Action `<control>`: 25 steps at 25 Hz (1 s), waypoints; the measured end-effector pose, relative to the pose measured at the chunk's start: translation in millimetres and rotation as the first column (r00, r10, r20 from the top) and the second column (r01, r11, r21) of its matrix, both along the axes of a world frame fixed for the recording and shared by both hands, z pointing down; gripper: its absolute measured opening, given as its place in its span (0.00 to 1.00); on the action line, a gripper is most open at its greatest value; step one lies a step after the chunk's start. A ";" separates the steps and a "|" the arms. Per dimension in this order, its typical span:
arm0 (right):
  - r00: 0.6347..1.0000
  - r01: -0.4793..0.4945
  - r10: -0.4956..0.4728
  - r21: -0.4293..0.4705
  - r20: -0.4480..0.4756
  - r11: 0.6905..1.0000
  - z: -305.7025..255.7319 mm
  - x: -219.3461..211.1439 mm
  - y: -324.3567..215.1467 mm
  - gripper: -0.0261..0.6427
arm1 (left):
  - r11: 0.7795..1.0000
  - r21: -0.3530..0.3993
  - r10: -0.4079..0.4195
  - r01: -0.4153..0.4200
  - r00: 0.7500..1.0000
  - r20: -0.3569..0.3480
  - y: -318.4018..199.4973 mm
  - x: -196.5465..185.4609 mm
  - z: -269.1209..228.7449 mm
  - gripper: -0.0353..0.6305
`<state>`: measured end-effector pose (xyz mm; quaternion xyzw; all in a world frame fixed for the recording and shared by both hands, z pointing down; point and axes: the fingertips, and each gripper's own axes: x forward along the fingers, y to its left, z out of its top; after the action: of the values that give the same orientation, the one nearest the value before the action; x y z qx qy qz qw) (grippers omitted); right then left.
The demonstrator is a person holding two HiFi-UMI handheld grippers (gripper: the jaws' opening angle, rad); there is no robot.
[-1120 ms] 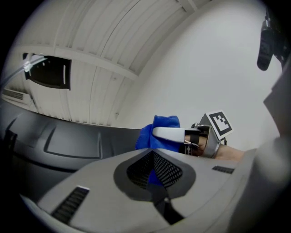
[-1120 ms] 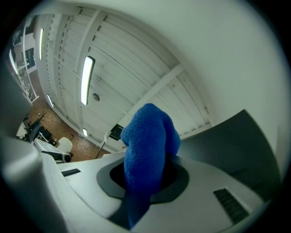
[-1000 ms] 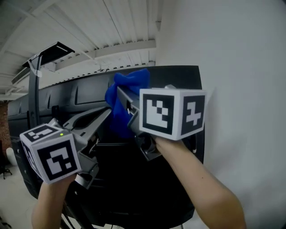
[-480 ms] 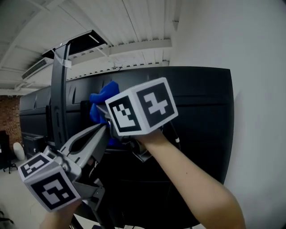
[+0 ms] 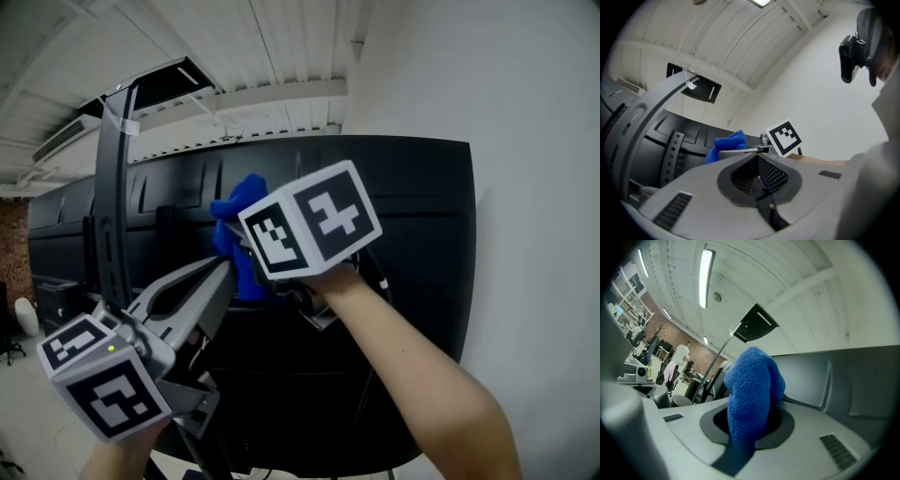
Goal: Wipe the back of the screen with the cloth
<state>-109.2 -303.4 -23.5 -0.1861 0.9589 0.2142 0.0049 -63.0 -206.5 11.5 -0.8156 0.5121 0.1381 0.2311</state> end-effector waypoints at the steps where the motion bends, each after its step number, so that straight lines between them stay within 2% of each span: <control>1: 1.000 -0.009 0.009 -0.007 0.011 1.000 -0.3 9.6 -3.2 0.13 | 1.000 -0.009 0.009 -0.009 1.000 0.003 -3.6 4.7 1.5 0.06; 12: 0.981 -0.134 0.142 -0.062 0.129 0.989 11.5 145.2 -38.1 0.13 | 0.984 -0.085 0.161 -0.156 0.985 0.062 -36.0 104.8 17.7 0.06; 19: 0.936 -0.253 0.273 -0.113 0.224 0.961 23.4 248.0 -75.6 0.13 | 0.969 -0.124 0.222 -0.212 0.972 0.072 -57.2 165.0 30.3 0.06; 25: 0.902 -0.314 0.345 -0.154 0.261 0.937 40.1 308.8 -93.6 0.13 | 0.964 -0.138 0.240 -0.227 0.966 0.092 -60.3 200.8 37.1 0.06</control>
<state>199.5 -397.0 16.6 -0.3743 0.9130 0.1308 0.0962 137.8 -266.8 48.5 -0.8895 0.4069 0.0877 0.1885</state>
